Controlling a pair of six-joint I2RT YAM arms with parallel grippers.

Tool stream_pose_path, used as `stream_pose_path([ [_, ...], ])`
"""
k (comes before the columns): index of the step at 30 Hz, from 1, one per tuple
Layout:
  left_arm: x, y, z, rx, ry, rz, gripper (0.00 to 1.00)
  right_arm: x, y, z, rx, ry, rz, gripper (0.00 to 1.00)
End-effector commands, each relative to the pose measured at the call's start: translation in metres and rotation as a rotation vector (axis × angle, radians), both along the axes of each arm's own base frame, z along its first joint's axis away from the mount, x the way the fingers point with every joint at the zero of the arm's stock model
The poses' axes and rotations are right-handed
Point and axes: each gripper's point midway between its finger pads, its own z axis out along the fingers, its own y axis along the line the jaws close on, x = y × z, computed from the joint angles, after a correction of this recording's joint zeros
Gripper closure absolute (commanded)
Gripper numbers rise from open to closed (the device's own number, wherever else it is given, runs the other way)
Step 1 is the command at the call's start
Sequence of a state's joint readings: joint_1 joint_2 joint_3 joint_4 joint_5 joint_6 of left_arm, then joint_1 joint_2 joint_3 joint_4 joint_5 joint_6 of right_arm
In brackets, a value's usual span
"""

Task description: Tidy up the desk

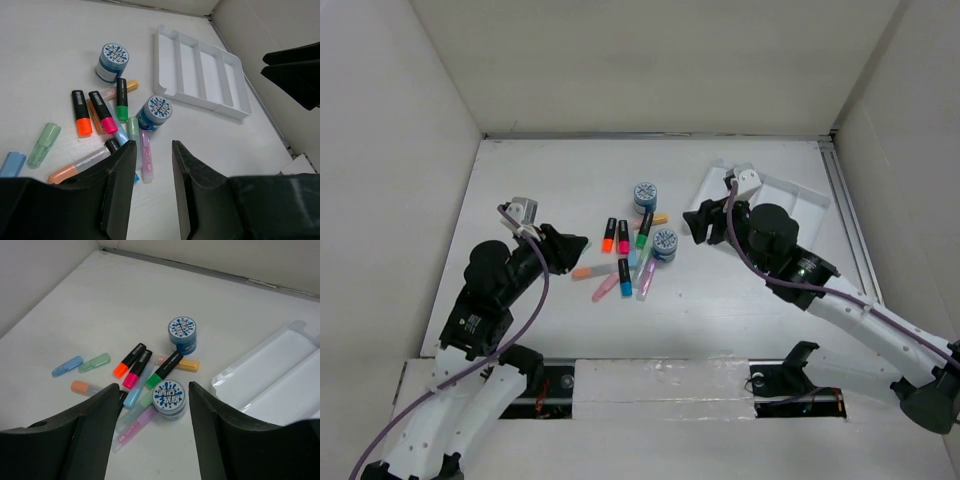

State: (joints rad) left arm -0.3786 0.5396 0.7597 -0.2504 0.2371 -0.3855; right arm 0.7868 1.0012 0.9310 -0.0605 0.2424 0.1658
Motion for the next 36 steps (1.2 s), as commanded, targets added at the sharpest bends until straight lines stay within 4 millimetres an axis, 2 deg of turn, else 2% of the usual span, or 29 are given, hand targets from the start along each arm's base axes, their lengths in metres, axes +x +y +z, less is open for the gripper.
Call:
stream_pose_path([
  [1,0.006,0.0,-0.001,0.016,-0.02,0.009,0.69,0.002,0.0,0.009,0.037,-0.024,-0.018,0.39],
  [2,0.007,0.001,0.0,0.011,-0.019,0.016,0.7,0.003,0.001,0.009,0.035,-0.024,-0.019,0.61],
  [5,0.007,0.002,0.006,-0.013,-0.024,0.029,0.72,0.009,0.004,0.003,0.014,-0.006,-0.031,1.0],
  [7,0.003,0.0,0.011,-0.03,-0.048,0.011,0.72,0.012,0.006,0.0,0.002,0.001,-0.034,1.0],
  [10,0.007,0.006,0.004,-0.009,-0.053,0.048,1.0,0.021,0.012,-0.009,-0.021,0.019,-0.046,1.0],
  [11,0.012,0.011,-0.003,0.007,-0.03,0.086,1.0,0.031,0.019,-0.023,-0.054,0.047,-0.061,0.95],
  [12,0.013,0.011,-0.006,0.013,-0.017,0.086,1.0,0.032,0.019,-0.018,-0.047,0.04,-0.061,0.95],
  [13,0.016,0.012,-0.008,0.017,-0.008,0.102,1.0,0.037,0.021,-0.021,-0.06,0.048,-0.076,0.83],
  [14,0.017,0.012,-0.01,0.019,0.001,0.102,1.0,0.042,0.024,-0.028,-0.082,0.065,-0.079,0.51],
  [15,0.019,0.011,-0.013,0.023,0.013,0.101,1.0,0.05,0.031,-0.043,-0.115,0.094,-0.085,0.38],
  [16,0.02,0.011,-0.015,0.026,0.018,0.105,1.0,0.056,0.037,-0.04,-0.116,0.093,-0.083,0.26],
  [17,0.021,0.012,-0.018,0.028,0.024,0.11,0.97,0.06,0.042,-0.044,-0.135,0.101,-0.078,0.14],
  [18,0.022,0.013,-0.021,0.037,0.039,0.12,0.88,0.069,0.051,-0.065,-0.176,0.136,-0.076,0.09],
  [19,0.024,0.017,-0.02,0.043,0.036,0.144,0.79,0.077,0.059,-0.057,-0.171,0.128,-0.076,0.06],
  [20,0.025,0.018,-0.021,0.048,0.039,0.151,0.62,0.082,0.064,-0.066,-0.21,0.152,-0.072,0.03],
  [21,0.026,0.019,-0.022,0.05,0.043,0.16,0.55,0.088,0.069,-0.072,-0.235,0.165,-0.07,0.03],
  [22,0.027,0.02,-0.022,0.05,0.043,0.168,0.5,0.098,0.077,-0.095,-0.286,0.203,-0.076,0.02],
  [23,0.027,0.021,-0.021,0.049,0.041,0.17,0.47,0.107,0.084,-0.086,-0.292,0.188,-0.076,0.02],
  [24,0.028,0.023,-0.021,0.049,0.041,0.18,0.47,0.117,0.085,-0.09,-0.303,0.193,-0.088,0.02],
  [25,0.028,0.025,-0.021,0.048,0.04,0.188,0.47,0.13,0.085,-0.112,-0.334,0.229,-0.093,0.02],
  [26,0.028,0.026,-0.02,0.046,0.037,0.193,0.47,0.141,0.088,-0.107,-0.317,0.223,-0.096,0.02],
  [28,0.028,0.031,-0.018,0.042,0.029,0.22,0.48,0.157,0.091,-0.12,-0.306,0.257,-0.082,0.02],
  [29,0.028,0.032,-0.016,0.039,0.024,0.225,0.48,0.171,0.084,-0.139,-0.319,0.29,-0.097,0.02],
  [30,0.028,0.033,-0.015,0.038,0.023,0.226,0.49,0.181,0.088,-0.133,-0.299,0.282,-0.089,0.03],
  [31,0.028,0.033,-0.016,0.04,0.025,0.228,0.49,0.184,0.092,-0.139,-0.296,0.301,-0.058,0.04],
  [32,0.029,0.032,-0.016,0.042,0.026,0.224,0.49,0.189,0.093,-0.157,-0.317,0.334,-0.046,0.05],
  [33,0.029,0.031,-0.016,0.041,0.026,0.221,0.49,0.194,0.099,-0.15,-0.308,0.323,-0.033,0.05],
  [36,0.029,0.032,-0.016,0.041,0.026,0.223,0.5,0.197,0.107,-0.165,-0.333,0.335,-0.028,0.04],
])
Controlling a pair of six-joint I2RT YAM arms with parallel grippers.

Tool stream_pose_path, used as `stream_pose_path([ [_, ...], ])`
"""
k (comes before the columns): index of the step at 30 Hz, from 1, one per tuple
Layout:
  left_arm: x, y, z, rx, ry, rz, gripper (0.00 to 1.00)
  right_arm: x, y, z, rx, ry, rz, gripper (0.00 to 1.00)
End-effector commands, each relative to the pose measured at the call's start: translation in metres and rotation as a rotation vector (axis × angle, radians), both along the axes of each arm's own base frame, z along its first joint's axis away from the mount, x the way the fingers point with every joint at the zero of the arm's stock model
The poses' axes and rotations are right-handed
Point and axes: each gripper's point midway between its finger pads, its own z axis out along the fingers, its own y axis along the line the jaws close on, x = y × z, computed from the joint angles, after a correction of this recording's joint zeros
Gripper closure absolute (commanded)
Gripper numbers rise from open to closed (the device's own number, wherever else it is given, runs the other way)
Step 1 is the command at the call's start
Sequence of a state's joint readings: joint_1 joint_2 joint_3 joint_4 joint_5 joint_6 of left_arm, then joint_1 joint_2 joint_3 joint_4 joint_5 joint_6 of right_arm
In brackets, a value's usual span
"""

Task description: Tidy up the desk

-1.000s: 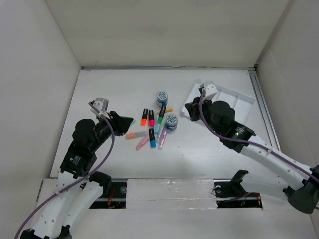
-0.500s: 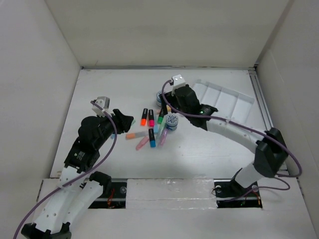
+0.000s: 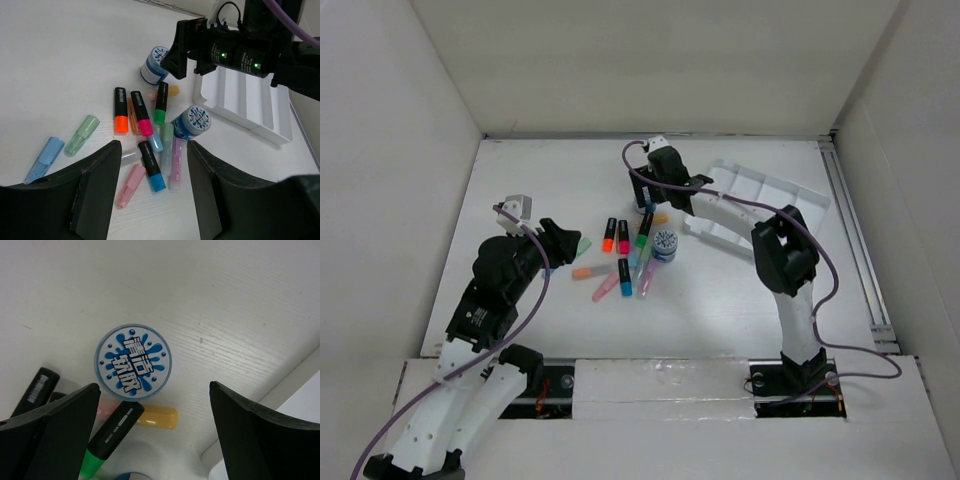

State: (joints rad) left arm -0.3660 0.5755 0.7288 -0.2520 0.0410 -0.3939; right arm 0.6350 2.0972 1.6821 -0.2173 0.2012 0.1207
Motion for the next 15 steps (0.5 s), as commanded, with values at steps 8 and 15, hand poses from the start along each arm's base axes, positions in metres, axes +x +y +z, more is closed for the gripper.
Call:
stream_pose_path([
  [8,0.003,0.0,0.008,-0.011,-0.031,0.003,0.5,0.015,0.033,0.003,0.027,0.0,0.082,0.09],
  [15,0.003,-0.002,0.008,-0.01,-0.031,-0.008,0.51,0.023,0.029,-0.011,-0.004,-0.002,0.043,0.19],
])
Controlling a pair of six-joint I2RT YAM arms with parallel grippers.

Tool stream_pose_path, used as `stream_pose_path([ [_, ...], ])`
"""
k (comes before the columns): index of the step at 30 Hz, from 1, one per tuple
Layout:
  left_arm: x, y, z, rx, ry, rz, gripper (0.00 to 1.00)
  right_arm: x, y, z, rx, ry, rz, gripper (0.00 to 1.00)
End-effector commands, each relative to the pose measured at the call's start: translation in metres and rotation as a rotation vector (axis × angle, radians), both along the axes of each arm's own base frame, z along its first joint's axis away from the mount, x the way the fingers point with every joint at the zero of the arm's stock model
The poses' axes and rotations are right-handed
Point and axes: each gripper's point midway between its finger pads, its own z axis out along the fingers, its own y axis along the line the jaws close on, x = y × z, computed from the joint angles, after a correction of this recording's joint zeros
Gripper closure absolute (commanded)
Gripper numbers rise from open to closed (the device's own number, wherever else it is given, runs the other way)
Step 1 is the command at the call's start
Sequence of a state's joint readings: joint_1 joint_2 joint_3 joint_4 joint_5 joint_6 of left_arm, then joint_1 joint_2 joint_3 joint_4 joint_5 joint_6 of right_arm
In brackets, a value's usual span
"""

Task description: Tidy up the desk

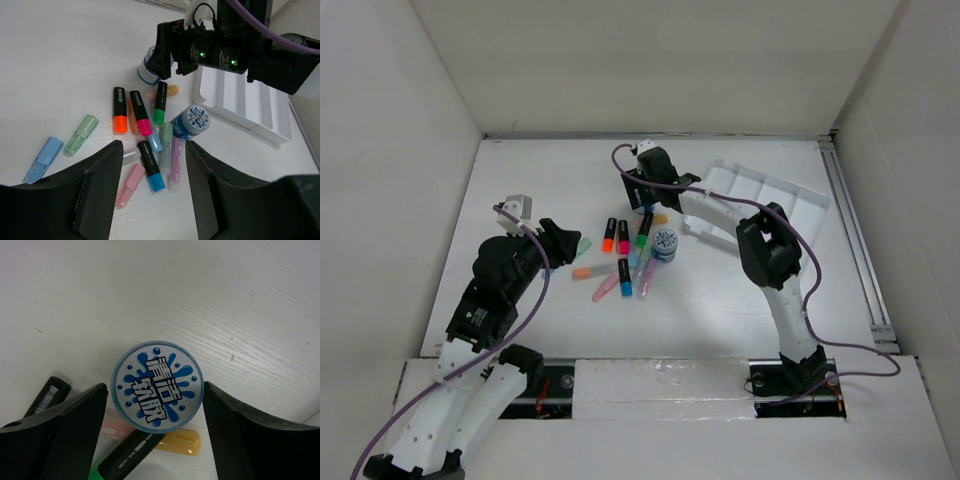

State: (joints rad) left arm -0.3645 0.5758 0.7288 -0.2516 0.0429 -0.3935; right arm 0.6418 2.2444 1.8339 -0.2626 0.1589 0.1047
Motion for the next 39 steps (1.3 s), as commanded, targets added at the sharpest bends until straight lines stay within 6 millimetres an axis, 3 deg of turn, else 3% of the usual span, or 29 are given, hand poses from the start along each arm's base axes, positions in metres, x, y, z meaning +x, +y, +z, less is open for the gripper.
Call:
stream_pose_path([
  [1,0.002,-0.002,0.009,-0.011,-0.034,-0.007,0.52,0.009,0.004,0.015,0.003,-0.04,-0.011,0.2],
  [5,0.002,-0.002,0.008,-0.011,-0.034,-0.009,0.52,0.016,0.007,0.021,0.01,-0.058,-0.021,0.38],
  [8,0.002,-0.003,0.008,-0.012,-0.034,-0.013,0.53,0.021,0.01,0.061,0.089,-0.131,-0.049,0.43],
  [9,0.002,-0.003,0.009,-0.013,-0.035,-0.016,0.53,0.022,0.002,0.102,0.141,-0.191,-0.063,0.44],
  [10,0.002,-0.004,0.009,-0.013,-0.037,-0.018,0.53,0.019,0.001,0.114,0.183,-0.216,-0.072,0.45],
  [12,0.002,-0.004,0.009,-0.013,-0.037,-0.018,0.53,0.018,-0.017,0.153,0.243,-0.276,-0.105,0.45],
  [13,0.002,-0.003,0.009,-0.013,-0.038,-0.018,0.53,0.013,-0.04,0.183,0.283,-0.321,-0.145,0.45],
  [15,0.001,-0.004,0.011,-0.016,-0.044,-0.021,0.53,0.007,-0.071,0.205,0.295,-0.355,-0.2,0.45],
  [16,0.001,-0.003,0.011,-0.016,-0.044,-0.02,0.53,0.002,-0.105,0.233,0.31,-0.408,-0.273,0.45],
  [17,0.0,-0.003,0.012,-0.018,-0.049,-0.02,0.54,-0.002,-0.127,0.214,0.273,-0.383,-0.32,0.45],
  [18,0.0,-0.003,0.012,-0.018,-0.049,-0.02,0.54,-0.005,-0.148,0.21,0.256,-0.382,-0.37,0.45],
  [19,-0.002,-0.005,0.014,-0.019,-0.052,-0.029,0.54,-0.007,-0.178,0.203,0.232,-0.381,-0.466,0.45],
  [20,-0.002,-0.005,0.014,-0.02,-0.055,-0.027,0.54,-0.014,-0.22,0.188,0.2,-0.362,-0.559,0.46],
  [22,-0.003,-0.007,0.014,-0.02,-0.055,-0.035,0.53,-0.024,-0.265,0.171,0.203,-0.334,-0.686,0.46],
  [23,-0.003,-0.007,0.015,-0.02,-0.057,-0.034,0.54,-0.033,-0.301,0.178,0.217,-0.354,-0.762,0.46],
  [24,-0.003,-0.007,0.015,-0.019,-0.056,-0.034,0.54,-0.044,-0.32,0.155,0.194,-0.319,-0.81,0.46],
  [30,-0.004,-0.009,0.012,-0.013,-0.045,-0.038,0.54,-0.092,-0.428,0.137,0.202,-0.334,-1.064,0.47],
  [31,-0.005,-0.011,0.012,-0.012,-0.043,-0.046,0.54,-0.094,-0.43,0.125,0.211,-0.306,-1.049,0.47],
  [33,-0.005,-0.011,0.012,-0.012,-0.043,-0.046,0.54,-0.095,-0.44,0.118,0.221,-0.298,-1.054,0.47],
  [38,-0.005,-0.01,0.012,-0.013,-0.045,-0.041,0.54,-0.075,-0.45,0.098,0.208,-0.235,-1.043,0.47],
  [39,-0.005,-0.01,0.012,-0.013,-0.045,-0.041,0.54,-0.072,-0.453,0.084,0.187,-0.198,-1.057,0.47],
])
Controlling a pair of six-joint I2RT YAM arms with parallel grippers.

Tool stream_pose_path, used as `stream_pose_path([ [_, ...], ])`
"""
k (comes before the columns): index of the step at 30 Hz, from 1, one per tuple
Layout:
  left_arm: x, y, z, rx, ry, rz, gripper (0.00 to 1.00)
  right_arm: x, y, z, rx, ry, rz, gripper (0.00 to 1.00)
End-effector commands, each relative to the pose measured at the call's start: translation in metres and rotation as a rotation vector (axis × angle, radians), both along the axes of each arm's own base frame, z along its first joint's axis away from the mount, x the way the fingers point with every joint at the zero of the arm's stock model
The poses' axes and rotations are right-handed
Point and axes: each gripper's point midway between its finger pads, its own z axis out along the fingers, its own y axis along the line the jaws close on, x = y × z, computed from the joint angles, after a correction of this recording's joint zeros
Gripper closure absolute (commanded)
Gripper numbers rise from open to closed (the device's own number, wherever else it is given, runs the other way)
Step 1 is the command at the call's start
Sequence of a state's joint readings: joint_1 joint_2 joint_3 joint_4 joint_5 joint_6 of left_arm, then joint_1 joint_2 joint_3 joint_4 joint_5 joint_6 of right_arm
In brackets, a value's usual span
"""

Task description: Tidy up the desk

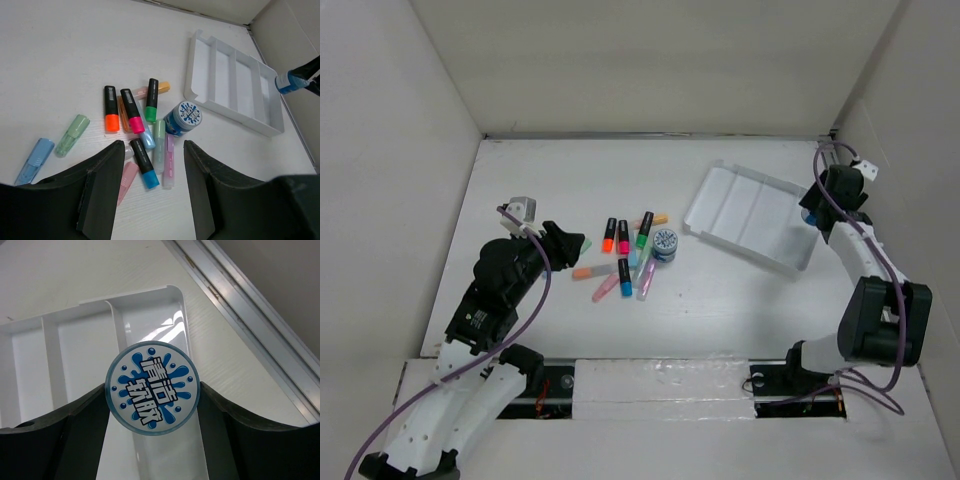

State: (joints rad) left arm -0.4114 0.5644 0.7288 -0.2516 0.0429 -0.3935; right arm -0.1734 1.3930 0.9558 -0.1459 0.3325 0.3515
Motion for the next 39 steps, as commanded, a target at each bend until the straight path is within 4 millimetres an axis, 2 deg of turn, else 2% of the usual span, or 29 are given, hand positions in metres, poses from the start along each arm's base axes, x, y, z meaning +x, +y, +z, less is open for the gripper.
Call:
stream_pose_path([
  [1,0.002,0.0,0.009,-0.009,-0.032,0.006,0.54,0.037,0.0,0.017,0.007,-0.081,0.034,0.47],
  [7,0.002,0.0,0.008,-0.007,-0.03,0.005,0.54,0.046,-0.009,-0.016,0.02,-0.017,-0.002,0.41],
  [12,0.003,0.0,0.007,-0.003,-0.024,0.008,0.54,0.056,-0.019,-0.015,0.015,-0.028,-0.037,0.39],
  [14,0.003,0.0,0.007,-0.003,-0.024,0.008,0.54,0.061,-0.019,-0.023,0.021,-0.01,-0.033,0.23],
  [15,0.004,0.0,0.007,-0.002,-0.022,0.01,0.54,0.063,-0.019,-0.021,0.029,0.003,-0.037,0.11],
  [17,0.004,0.0,0.006,-0.002,-0.022,0.01,0.54,0.064,-0.013,-0.017,0.029,0.006,-0.027,0.03],
  [18,0.004,0.0,0.006,-0.002,-0.022,0.01,0.54,0.064,-0.004,-0.001,0.009,-0.027,-0.011,0.0],
  [19,0.004,0.0,0.005,0.0,-0.018,0.011,0.54,0.059,0.003,-0.001,0.004,-0.028,-0.002,0.0],
  [20,0.004,0.0,0.005,-0.002,-0.019,0.012,0.54,0.056,0.01,0.007,-0.002,-0.048,0.01,0.0],
  [21,0.004,0.0,0.007,-0.004,-0.021,0.012,0.54,0.051,0.017,0.03,-0.014,-0.1,0.022,0.0],
  [22,0.004,0.0,0.006,-0.002,-0.022,0.01,0.54,0.045,0.041,0.029,-0.009,-0.1,0.072,0.04],
  [23,0.004,0.0,0.006,-0.004,-0.02,0.01,0.54,0.042,0.058,0.033,-0.002,-0.121,0.119,0.14],
  [24,0.003,0.001,0.007,-0.005,-0.023,0.013,0.53,0.045,0.088,0.044,0.016,-0.179,0.229,0.41],
  [25,0.003,0.001,0.009,-0.006,-0.03,0.015,0.53,0.039,0.137,0.061,0.027,-0.242,0.36,0.6],
  [26,0.003,0.002,0.008,-0.006,-0.029,0.021,0.53,0.029,0.164,0.047,0.045,-0.226,0.43,0.79],
  [27,0.003,0.003,0.008,-0.007,-0.028,0.023,0.53,0.023,0.199,0.046,0.069,-0.231,0.548,0.87],
  [28,0.003,0.003,0.008,-0.006,-0.027,0.026,0.53,0.009,0.247,0.039,0.084,-0.211,0.685,0.91],
  [29,0.003,0.004,0.009,-0.006,-0.03,0.029,0.53,-0.001,0.271,0.032,0.091,-0.189,0.75,0.89],
  [30,0.003,0.004,0.01,-0.008,-0.031,0.029,0.53,-0.012,0.292,0.026,0.08,-0.158,0.818,0.7],
  [31,0.003,0.004,0.009,-0.007,-0.028,0.028,0.53,-0.022,0.311,0.021,0.067,-0.135,0.88,0.56],
  [32,0.003,0.004,0.009,-0.009,-0.031,0.028,0.53,-0.04,0.345,0.009,0.054,-0.092,0.967,0.45],
  [33,0.003,0.004,0.009,-0.009,-0.031,0.028,0.53,-0.049,0.352,0.003,0.015,-0.035,0.987,0.28],
  [34,0.003,0.004,0.009,-0.009,-0.032,0.028,0.53,-0.055,0.362,-0.001,-0.005,-0.01,1.012,0.22],
  [35,0.003,0.003,0.01,-0.011,-0.035,0.026,0.53,-0.065,0.378,-0.015,-0.034,0.037,1.047,0.16],
  [36,0.002,0.003,0.009,-0.01,-0.032,0.025,0.53,-0.064,0.38,-0.018,-0.069,0.05,1.033,0.1],
  [38,0.002,0.004,0.01,-0.012,-0.037,0.026,0.53,-0.061,0.385,-0.028,-0.091,0.088,1.034,0.08],
  [39,0.002,0.004,0.011,-0.012,-0.038,0.026,0.53,-0.063,0.388,-0.043,-0.107,0.138,1.036,0.07],
])
